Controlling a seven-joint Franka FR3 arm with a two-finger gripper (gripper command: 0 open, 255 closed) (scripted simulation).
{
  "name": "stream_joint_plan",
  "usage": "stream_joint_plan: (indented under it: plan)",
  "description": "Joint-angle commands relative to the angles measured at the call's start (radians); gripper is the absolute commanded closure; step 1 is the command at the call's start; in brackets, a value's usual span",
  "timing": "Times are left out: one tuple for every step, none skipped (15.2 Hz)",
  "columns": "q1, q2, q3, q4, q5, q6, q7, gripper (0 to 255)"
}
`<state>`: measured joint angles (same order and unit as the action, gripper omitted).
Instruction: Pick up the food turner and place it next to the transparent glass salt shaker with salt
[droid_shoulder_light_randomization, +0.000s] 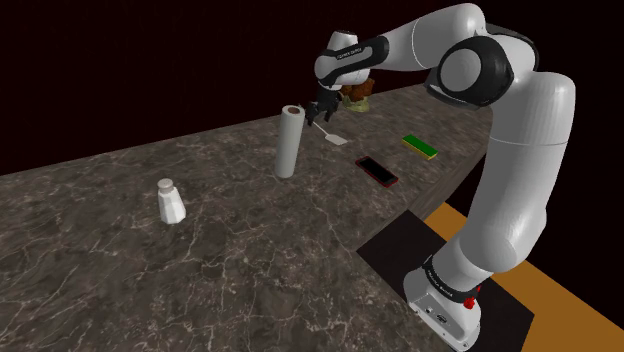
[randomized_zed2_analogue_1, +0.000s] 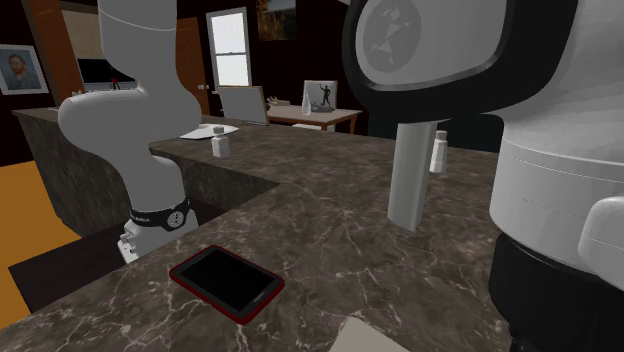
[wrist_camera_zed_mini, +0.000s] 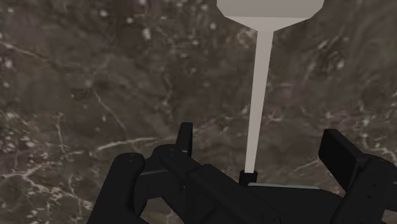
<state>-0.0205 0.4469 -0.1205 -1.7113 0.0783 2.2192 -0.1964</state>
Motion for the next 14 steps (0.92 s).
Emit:
stream_joint_plan:
  plan:
    - [0.0, 0.0, 0.0, 0.0, 0.0, 0.0, 0.0, 0]
    - [0.0, 0.0, 0.0, 0.0, 0.0, 0.0, 0.0, 0]
    - [0.0, 0.0, 0.0, 0.0, 0.0, 0.0, 0.0, 255]
    - [0.0, 0.0, 0.0, 0.0, 0.0, 0.0, 0.0, 255]
    - [0.0, 0.0, 0.0, 0.0, 0.0, 0.0, 0.0, 255]
    - [0.0, 0.0, 0.0, 0.0, 0.0, 0.0, 0.0, 255]
    - [0.0, 0.0, 0.0, 0.0, 0.0, 0.0, 0.0, 255]
    - [0.0, 0.0, 0.0, 0.0, 0.0, 0.0, 0.0, 255]
    - [0.0, 0.0, 0.0, 0.0, 0.0, 0.0, 0.0, 255]
    - [0.0, 0.0, 0.0, 0.0, 0.0, 0.0, 0.0, 255]
    - [0.0, 0.0, 0.0, 0.0, 0.0, 0.0, 0.0, 255]
    - [0.0, 0.0, 0.0, 0.0, 0.0, 0.0, 0.0, 255]
    - [0.0, -0.006, -0.001, 0.005, -0.001, -0.011, 0.001, 255]
    - [0.001, -0.012, -0.001, 0.009, -0.002, -0.021, 0.002, 255]
